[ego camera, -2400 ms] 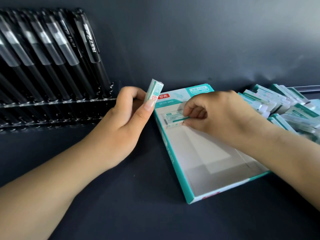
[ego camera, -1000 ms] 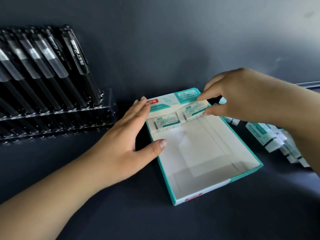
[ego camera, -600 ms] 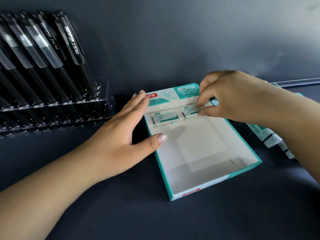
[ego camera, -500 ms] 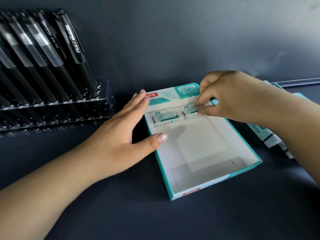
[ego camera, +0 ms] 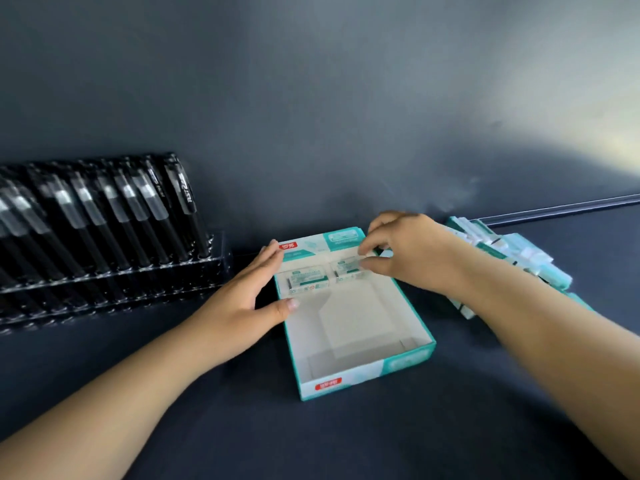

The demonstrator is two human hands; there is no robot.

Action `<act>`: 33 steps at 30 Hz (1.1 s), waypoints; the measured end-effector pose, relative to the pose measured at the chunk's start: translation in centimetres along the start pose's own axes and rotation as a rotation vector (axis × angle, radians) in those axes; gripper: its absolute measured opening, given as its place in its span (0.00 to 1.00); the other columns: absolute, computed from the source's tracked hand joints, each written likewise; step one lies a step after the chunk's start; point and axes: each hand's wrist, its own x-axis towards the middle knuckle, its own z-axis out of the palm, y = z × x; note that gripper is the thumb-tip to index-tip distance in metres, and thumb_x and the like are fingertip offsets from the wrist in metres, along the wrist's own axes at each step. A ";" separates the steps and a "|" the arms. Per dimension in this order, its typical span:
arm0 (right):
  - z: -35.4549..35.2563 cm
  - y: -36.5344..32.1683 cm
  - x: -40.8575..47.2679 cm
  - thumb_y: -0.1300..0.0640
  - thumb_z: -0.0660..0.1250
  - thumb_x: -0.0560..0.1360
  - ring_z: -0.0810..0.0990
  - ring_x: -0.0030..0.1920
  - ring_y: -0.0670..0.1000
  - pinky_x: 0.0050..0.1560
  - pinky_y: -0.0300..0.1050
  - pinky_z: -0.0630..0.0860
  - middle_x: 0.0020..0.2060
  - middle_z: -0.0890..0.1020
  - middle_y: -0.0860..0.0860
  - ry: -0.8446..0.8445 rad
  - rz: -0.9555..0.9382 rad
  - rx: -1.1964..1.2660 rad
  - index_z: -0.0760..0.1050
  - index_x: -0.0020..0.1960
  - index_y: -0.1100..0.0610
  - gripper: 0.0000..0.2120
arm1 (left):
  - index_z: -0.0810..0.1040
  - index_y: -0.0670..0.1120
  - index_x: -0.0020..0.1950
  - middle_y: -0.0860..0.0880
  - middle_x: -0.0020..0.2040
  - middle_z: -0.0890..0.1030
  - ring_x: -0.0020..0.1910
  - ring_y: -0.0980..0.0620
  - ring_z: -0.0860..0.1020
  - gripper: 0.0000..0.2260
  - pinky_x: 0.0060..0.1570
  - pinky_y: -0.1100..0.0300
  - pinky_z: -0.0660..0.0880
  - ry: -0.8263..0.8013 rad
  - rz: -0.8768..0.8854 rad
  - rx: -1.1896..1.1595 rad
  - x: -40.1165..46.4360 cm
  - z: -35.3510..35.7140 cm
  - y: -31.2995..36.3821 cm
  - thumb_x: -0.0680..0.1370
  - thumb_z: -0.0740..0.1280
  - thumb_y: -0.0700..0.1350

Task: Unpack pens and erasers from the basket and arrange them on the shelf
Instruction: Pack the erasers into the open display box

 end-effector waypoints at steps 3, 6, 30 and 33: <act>-2.1 1.6 -2.6 0.53 0.66 0.74 0.76 0.48 0.49 0.48 0.36 0.65 0.44 0.77 0.49 0.144 0.090 0.132 0.81 0.48 0.58 0.09 | 0.57 0.48 0.73 0.62 0.71 0.55 0.69 0.69 0.51 0.28 0.64 0.74 0.47 0.043 0.001 -0.032 -0.2 -0.1 0.7 0.77 0.64 0.39; -3.2 4.2 -5.7 0.53 0.67 0.72 0.77 0.44 0.50 0.47 0.37 0.67 0.41 0.77 0.48 0.170 0.189 0.170 0.81 0.46 0.57 0.09 | 0.67 0.53 0.68 0.58 0.70 0.65 0.68 0.68 0.58 0.20 0.64 0.73 0.53 0.142 0.059 -0.023 -0.6 -0.3 2.6 0.77 0.65 0.46; -0.7 9.4 -12.4 0.51 0.68 0.73 0.67 0.60 0.39 0.50 0.22 0.57 0.57 0.72 0.44 0.044 0.199 0.466 0.78 0.57 0.51 0.14 | 0.79 0.48 0.49 0.56 0.43 0.73 0.47 0.58 0.67 0.11 0.45 0.67 0.62 -0.297 0.596 0.780 8.4 8.9 12.8 0.70 0.73 0.50; -1.4 8.5 -12.5 0.52 0.67 0.73 0.71 0.52 0.39 0.49 0.23 0.62 0.50 0.78 0.47 0.196 0.166 0.579 0.81 0.51 0.55 0.10 | 0.77 0.50 0.41 0.56 0.37 0.77 0.36 0.62 0.74 0.08 0.40 0.68 0.70 -0.189 0.345 0.368 6.7 8.1 13.7 0.68 0.75 0.44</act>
